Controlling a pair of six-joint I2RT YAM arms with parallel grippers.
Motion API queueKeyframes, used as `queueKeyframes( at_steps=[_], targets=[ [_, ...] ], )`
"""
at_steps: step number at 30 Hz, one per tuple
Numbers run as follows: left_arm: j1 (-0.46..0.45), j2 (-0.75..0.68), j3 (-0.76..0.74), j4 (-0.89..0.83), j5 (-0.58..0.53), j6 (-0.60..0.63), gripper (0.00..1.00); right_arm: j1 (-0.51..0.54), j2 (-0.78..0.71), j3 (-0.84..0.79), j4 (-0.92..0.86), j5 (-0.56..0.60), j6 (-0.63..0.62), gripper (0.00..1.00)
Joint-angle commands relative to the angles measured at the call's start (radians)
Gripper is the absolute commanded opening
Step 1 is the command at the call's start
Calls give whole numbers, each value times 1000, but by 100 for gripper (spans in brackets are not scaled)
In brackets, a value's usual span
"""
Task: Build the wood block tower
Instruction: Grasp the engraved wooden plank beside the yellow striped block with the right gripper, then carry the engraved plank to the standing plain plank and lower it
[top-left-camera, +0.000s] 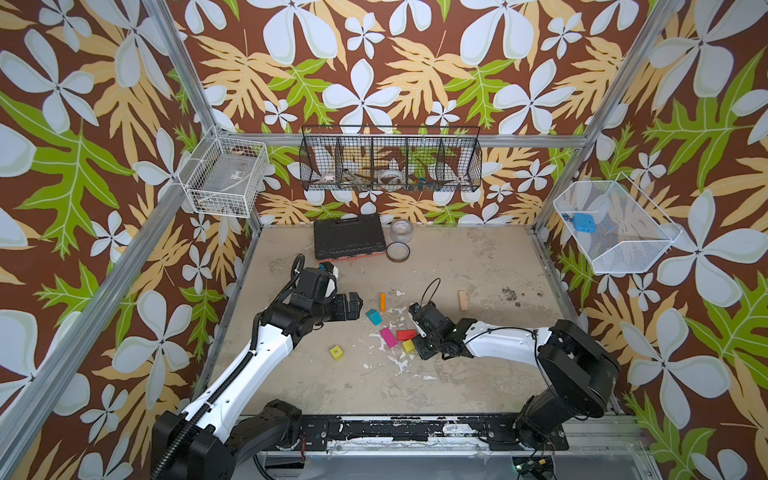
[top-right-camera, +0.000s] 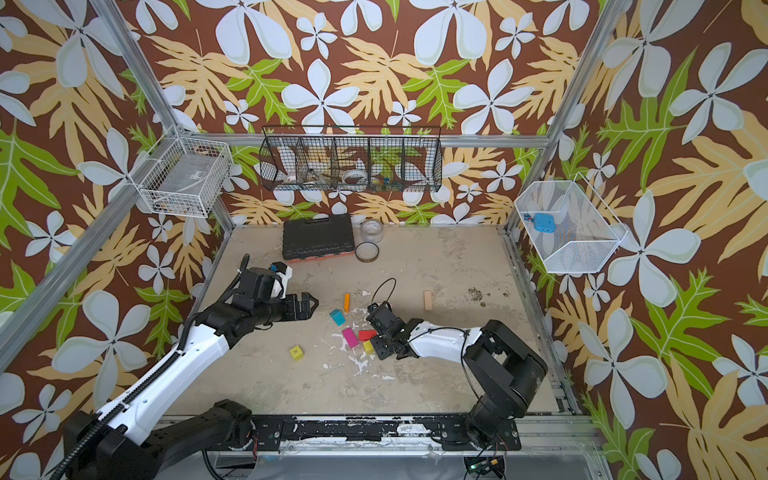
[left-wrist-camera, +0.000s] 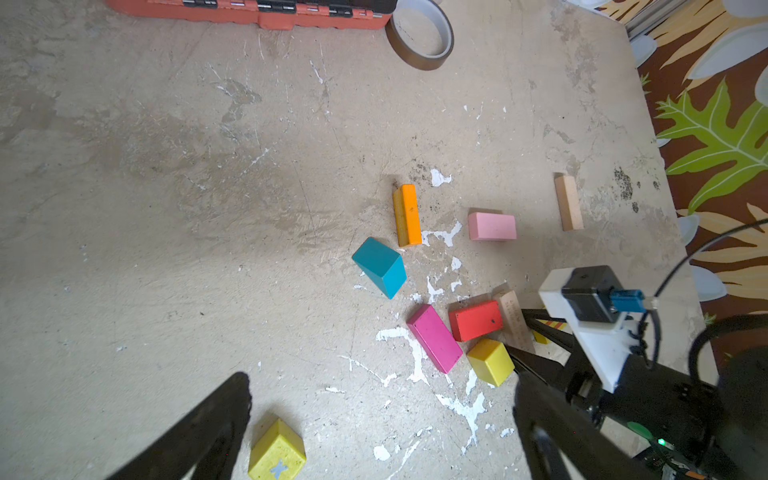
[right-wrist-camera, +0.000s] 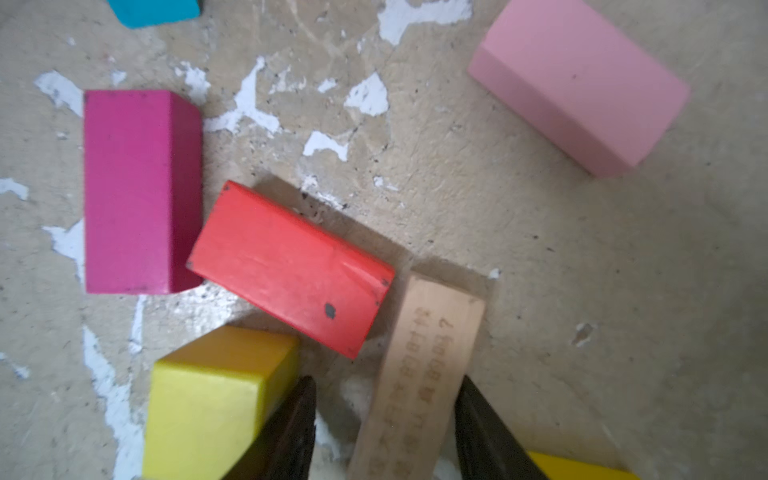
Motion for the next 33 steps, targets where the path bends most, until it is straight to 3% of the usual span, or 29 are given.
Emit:
queueKeyframes(
  at_steps=[1, 8, 12, 13, 16, 19, 22, 25, 29, 33],
  targets=[
    [1, -9, -2, 15, 3, 10, 100, 1, 25, 6, -29, 38, 9, 50],
    [1, -33, -4, 25, -10, 6, 100, 1, 3, -15, 26, -7, 36, 34],
    [1, -52, 11, 10, -125, -131, 100, 1, 15, 22, -35, 56, 33, 21],
    [1, -67, -5, 42, -105, -179, 100, 1, 11, 28, -51, 78, 33, 20],
    [1, -134, -151, 382, 134, -231, 100, 1, -22, 48, -90, 113, 28, 17],
    [2, -186, -334, 662, 162, -383, 100, -4, -60, 97, -130, 122, 17, 14],
    [1, -205, -455, 885, 194, -371, 100, -36, -86, 156, -159, 119, -4, 9],
    [-2, -227, -534, 880, 96, -336, 100, -117, -90, 218, -180, 100, 8, 0],
    [-5, -241, -546, 815, 1, -258, 100, -200, -84, 253, -149, 107, 39, 0],
    [-5, -182, -554, 879, 25, -249, 100, -210, -13, 319, -197, 176, 18, 0]
  ],
)
